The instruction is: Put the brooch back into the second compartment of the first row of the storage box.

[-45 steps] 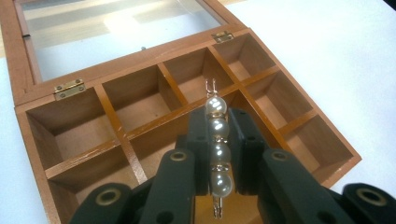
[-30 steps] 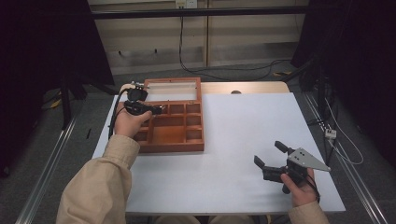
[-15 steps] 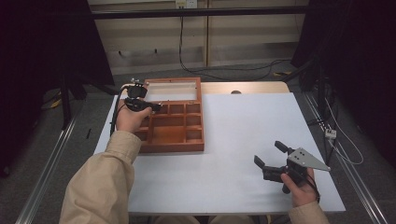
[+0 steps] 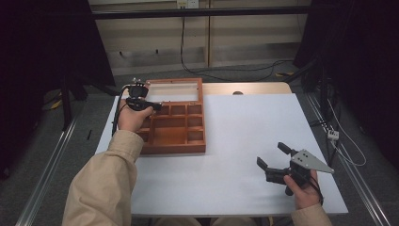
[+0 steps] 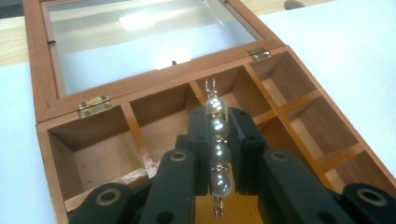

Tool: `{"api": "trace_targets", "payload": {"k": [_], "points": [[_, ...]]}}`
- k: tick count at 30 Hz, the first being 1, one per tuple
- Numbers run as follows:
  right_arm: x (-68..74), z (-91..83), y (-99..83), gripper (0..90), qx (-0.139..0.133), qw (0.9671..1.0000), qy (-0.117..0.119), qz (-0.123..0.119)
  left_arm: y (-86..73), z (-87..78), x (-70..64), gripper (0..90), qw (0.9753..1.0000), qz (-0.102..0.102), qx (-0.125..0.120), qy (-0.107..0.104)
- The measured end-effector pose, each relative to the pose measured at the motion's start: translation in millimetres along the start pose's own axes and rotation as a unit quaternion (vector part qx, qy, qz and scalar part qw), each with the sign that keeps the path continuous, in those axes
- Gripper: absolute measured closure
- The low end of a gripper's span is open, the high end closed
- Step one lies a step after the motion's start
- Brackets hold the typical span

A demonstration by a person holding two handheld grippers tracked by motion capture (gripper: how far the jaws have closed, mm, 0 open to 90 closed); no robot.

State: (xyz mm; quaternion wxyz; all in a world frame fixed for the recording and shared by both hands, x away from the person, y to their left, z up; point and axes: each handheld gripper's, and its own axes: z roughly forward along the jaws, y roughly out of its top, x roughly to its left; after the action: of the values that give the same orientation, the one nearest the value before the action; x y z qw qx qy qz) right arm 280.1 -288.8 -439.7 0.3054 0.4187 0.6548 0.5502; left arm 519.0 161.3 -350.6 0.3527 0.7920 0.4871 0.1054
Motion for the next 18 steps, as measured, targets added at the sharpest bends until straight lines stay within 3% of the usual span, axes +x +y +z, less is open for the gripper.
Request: {"api": "trace_targets", "payload": {"k": [18], "points": [[-0.1, 0.0, 0.1, 3.4, 0.000, 1.0000, 0.000, 0.000, 2.6, 12.8, 7.4, 80.1, 0.9999, -0.010, -0.006, 0.000]]}}
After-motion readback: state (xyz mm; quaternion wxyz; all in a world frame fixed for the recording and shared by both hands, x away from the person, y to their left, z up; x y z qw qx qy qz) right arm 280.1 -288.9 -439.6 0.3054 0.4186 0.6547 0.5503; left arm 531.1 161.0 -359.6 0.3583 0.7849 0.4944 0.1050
